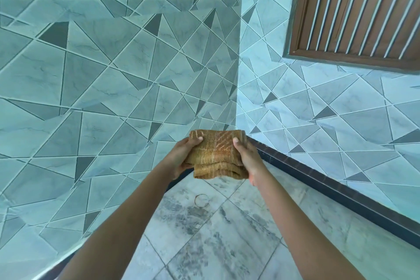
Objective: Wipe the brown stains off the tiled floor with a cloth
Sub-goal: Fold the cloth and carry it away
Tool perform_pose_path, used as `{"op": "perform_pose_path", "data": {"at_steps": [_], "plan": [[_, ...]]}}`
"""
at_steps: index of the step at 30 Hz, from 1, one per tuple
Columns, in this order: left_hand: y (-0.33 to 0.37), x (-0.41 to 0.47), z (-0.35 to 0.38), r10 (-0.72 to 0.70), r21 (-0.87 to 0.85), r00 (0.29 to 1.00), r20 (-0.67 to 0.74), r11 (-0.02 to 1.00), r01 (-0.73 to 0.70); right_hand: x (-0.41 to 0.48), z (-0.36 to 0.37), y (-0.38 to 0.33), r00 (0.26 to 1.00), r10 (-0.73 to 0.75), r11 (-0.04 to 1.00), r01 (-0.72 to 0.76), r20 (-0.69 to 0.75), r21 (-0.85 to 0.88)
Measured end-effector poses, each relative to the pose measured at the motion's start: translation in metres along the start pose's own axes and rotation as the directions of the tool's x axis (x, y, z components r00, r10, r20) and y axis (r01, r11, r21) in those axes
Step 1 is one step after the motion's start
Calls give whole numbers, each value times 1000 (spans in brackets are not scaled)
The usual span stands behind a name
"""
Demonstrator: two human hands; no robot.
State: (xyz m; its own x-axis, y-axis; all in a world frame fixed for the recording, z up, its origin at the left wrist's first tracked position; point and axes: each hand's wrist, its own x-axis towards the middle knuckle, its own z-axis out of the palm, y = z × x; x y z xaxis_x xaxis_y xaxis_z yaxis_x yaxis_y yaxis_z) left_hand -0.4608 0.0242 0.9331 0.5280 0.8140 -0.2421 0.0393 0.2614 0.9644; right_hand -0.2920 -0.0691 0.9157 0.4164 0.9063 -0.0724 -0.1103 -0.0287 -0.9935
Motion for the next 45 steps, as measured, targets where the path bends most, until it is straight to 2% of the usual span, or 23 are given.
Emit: {"op": "perform_pose_path", "data": {"at_steps": [2, 4, 6, 10, 12, 17, 24, 31, 36, 39, 45], "plan": [[-14, 3, 3, -93, -72, 995, 33, 993, 96, 0, -2, 8, 998, 61, 995, -58, -35, 85], [-26, 4, 6, -164, -114, 981, 102, 978, 176, -3, -7, 16, 991, 132, 984, -130, -5, 122], [-34, 7, 8, -172, -134, 973, 154, 972, 193, -5, -13, 22, 985, 158, 977, -165, 65, 132], [-44, 8, 16, -168, -133, 953, 251, 969, 206, 2, -27, 30, 979, 195, 963, -202, 54, 179], [-43, 11, 19, -181, -118, 949, 259, 969, 217, 8, -34, 34, 978, 199, 960, -207, 61, 190], [-37, 25, 22, -225, -68, 963, 151, 969, 237, 12, -42, 37, 970, 227, 953, -240, 89, 185], [-36, 47, 33, -201, -58, 940, 274, 973, 225, 15, -48, 34, 970, 239, 954, -227, -39, 198], [-31, 79, 43, -209, 47, 897, 390, 977, 208, 2, -51, 41, 935, 248, 943, -173, -255, 283], [-35, 76, 93, -229, 135, 836, 499, 973, 186, -41, -77, 41, 863, 210, 947, -61, -461, 316], [-45, 59, 140, -230, 167, 788, 572, 973, 163, -84, -104, 43, 791, 182, 950, 12, -584, 313], [-77, -14, 249, -250, 239, 644, 723, 965, 106, -205, -157, 50, 578, 124, 952, 160, -806, 261]]}}
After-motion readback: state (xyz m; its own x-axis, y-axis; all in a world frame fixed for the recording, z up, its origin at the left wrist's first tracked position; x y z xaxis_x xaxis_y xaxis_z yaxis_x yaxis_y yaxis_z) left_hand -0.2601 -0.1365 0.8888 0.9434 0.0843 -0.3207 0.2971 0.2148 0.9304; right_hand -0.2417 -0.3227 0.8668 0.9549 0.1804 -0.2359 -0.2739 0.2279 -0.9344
